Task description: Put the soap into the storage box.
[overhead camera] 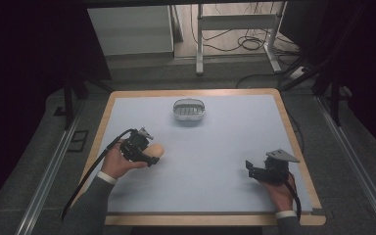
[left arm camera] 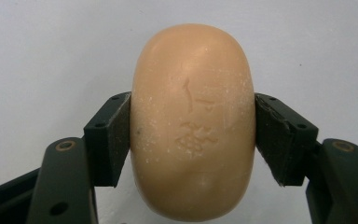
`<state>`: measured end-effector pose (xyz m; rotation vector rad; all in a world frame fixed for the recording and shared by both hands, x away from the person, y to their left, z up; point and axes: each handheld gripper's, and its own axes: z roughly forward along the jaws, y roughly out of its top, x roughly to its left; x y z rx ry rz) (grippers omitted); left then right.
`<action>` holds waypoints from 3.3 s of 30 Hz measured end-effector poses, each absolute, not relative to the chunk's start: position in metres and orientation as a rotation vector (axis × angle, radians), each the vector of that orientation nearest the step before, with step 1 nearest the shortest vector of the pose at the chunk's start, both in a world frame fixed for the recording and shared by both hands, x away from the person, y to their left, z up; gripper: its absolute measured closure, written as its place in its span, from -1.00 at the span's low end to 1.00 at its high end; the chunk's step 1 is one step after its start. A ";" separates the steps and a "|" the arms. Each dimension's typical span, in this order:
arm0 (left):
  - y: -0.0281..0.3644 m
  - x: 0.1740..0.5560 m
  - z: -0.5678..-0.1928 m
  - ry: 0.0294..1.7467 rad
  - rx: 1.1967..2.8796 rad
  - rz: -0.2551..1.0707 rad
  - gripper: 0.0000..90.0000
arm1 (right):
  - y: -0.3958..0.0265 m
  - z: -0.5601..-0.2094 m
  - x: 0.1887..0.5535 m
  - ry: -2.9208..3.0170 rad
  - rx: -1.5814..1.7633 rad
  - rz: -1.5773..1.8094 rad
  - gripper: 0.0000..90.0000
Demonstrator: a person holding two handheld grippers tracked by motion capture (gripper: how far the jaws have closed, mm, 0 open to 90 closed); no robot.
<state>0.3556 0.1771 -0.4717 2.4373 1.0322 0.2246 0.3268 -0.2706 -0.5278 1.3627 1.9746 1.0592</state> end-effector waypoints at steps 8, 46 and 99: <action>0.175 0.361 -0.468 1.031 2.438 0.233 -0.27 | -0.271 -0.528 0.327 1.976 1.363 1.060 -0.84; 0.167 0.392 -0.455 1.045 2.427 0.253 -0.27 | -0.271 -0.528 0.327 1.978 1.367 1.066 -0.83; 0.144 0.449 -0.452 1.025 2.424 0.225 -0.27 | -0.271 -0.528 0.327 1.980 1.365 1.061 -0.83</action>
